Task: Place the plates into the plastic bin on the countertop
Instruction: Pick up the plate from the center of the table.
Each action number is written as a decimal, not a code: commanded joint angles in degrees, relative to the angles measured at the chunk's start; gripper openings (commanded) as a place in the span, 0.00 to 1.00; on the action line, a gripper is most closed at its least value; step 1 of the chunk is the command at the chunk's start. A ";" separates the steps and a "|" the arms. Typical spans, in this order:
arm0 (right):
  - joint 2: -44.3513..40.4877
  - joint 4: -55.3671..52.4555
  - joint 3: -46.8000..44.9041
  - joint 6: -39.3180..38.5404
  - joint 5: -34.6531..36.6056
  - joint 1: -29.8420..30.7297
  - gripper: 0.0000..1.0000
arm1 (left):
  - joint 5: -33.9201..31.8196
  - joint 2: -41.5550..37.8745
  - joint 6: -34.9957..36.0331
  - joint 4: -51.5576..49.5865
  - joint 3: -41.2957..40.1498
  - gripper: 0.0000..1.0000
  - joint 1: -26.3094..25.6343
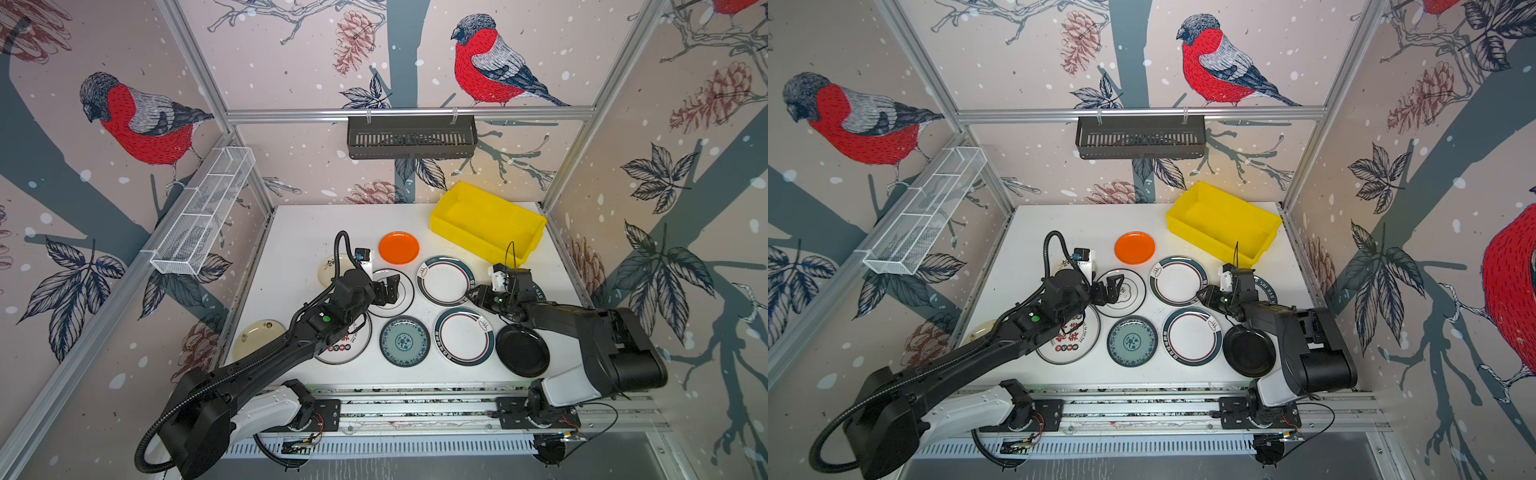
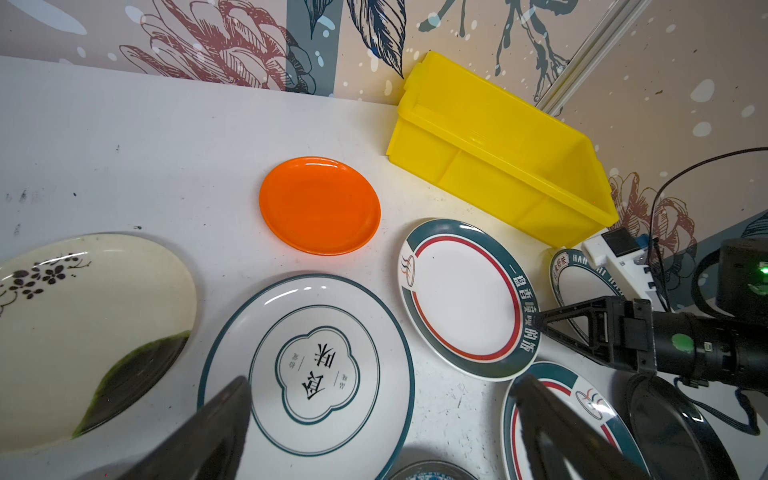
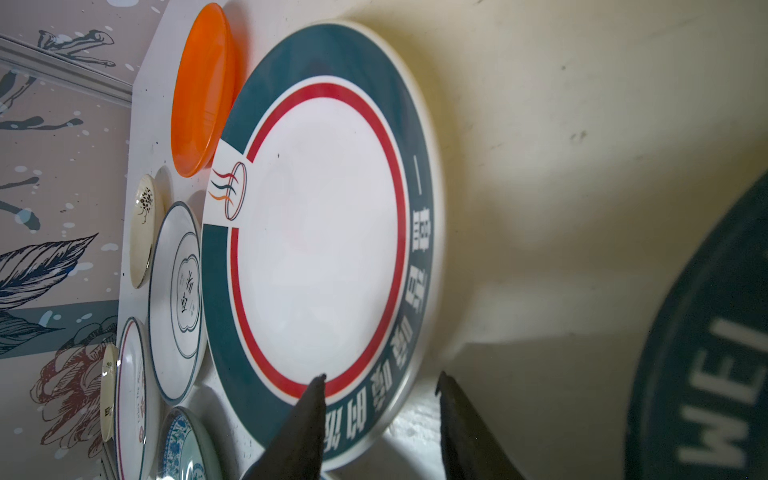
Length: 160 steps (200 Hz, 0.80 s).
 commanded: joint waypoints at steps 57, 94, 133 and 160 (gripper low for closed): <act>2.40 6.29 0.42 2.38 1.17 0.23 0.42 | -2.26 -2.66 -0.30 2.04 -3.45 0.98 -0.18; 4.32 7.18 1.06 2.90 1.21 0.45 0.34 | -1.92 -2.41 -0.03 1.46 -3.88 0.98 -0.18; 5.46 8.40 1.15 3.86 2.46 1.35 0.28 | -2.42 -2.49 0.16 0.54 -4.23 0.98 -0.22; 5.26 8.26 1.19 3.61 3.59 1.81 0.24 | -2.95 -2.47 0.40 0.24 -4.38 0.98 -0.18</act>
